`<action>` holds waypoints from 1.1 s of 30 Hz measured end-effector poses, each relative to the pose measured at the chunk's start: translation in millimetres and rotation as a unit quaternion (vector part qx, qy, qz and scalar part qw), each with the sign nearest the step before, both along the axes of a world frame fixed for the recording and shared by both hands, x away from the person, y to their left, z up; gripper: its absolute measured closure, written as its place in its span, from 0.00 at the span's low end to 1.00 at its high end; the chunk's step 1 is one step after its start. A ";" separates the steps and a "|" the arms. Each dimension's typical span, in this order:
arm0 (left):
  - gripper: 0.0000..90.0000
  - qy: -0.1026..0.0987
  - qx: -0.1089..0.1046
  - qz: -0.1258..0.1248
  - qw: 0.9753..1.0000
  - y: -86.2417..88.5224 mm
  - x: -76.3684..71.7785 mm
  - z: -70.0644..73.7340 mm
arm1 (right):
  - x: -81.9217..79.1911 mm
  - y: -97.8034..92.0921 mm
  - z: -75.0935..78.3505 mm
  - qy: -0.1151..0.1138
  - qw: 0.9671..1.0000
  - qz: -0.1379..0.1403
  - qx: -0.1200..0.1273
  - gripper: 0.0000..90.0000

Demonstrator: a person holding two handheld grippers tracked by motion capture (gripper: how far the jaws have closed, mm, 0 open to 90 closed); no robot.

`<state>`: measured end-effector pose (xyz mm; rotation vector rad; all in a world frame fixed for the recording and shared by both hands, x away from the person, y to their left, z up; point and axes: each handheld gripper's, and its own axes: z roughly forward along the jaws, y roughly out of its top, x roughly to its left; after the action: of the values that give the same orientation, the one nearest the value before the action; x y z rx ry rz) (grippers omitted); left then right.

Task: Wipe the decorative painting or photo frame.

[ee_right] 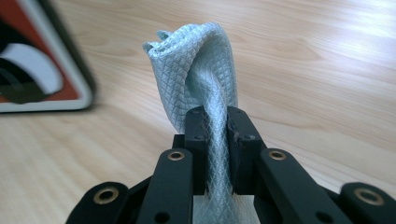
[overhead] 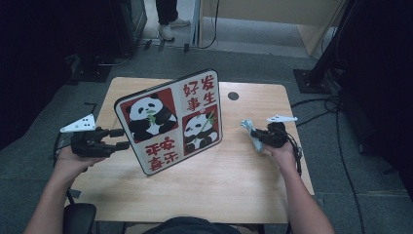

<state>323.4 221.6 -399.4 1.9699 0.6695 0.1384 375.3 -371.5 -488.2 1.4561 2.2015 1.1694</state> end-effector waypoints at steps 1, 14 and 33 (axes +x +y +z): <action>0.43 -0.001 0.000 0.000 1.000 0.4 0.1 -0.5 | 1.0 -3.7 -1.7 0.000 1.000 -0.010 -0.001 0.90; 0.43 -0.003 0.004 0.010 1.000 7.1 -0.5 -5.9 | 10.6 -22.6 -22.2 0.006 0.997 -0.070 -0.016 0.82; 0.43 0.017 0.026 0.030 0.999 8.9 13.4 -27.0 | -0.5 -14.2 -7.9 0.003 0.997 -0.071 -0.023 0.64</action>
<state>336.8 230.5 -426.4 2.0071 0.7547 0.1607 374.7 -385.7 -496.0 1.5696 2.0771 1.0617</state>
